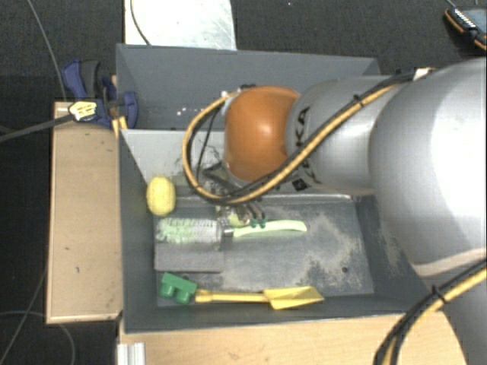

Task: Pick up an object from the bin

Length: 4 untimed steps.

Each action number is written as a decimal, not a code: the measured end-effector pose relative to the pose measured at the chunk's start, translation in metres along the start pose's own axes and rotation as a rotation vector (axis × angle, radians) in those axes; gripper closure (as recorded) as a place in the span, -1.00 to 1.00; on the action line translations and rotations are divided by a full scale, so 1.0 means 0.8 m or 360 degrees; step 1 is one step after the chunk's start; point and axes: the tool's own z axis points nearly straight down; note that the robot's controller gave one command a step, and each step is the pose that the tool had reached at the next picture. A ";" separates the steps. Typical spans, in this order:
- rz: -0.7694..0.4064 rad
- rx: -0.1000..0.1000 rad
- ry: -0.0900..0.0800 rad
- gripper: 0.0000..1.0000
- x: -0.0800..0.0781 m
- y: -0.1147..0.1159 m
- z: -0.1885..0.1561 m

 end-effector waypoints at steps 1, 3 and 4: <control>-0.0037 -0.0007 -0.0020 -1.00 0.014 0.020 0.037; -0.0069 -0.0005 -0.0024 1.00 0.005 0.020 0.036; -0.0067 -0.0006 -0.0022 1.00 0.006 0.020 0.028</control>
Offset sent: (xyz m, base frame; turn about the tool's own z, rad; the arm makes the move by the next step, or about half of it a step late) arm -0.0073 0.0159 -0.0304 -0.0492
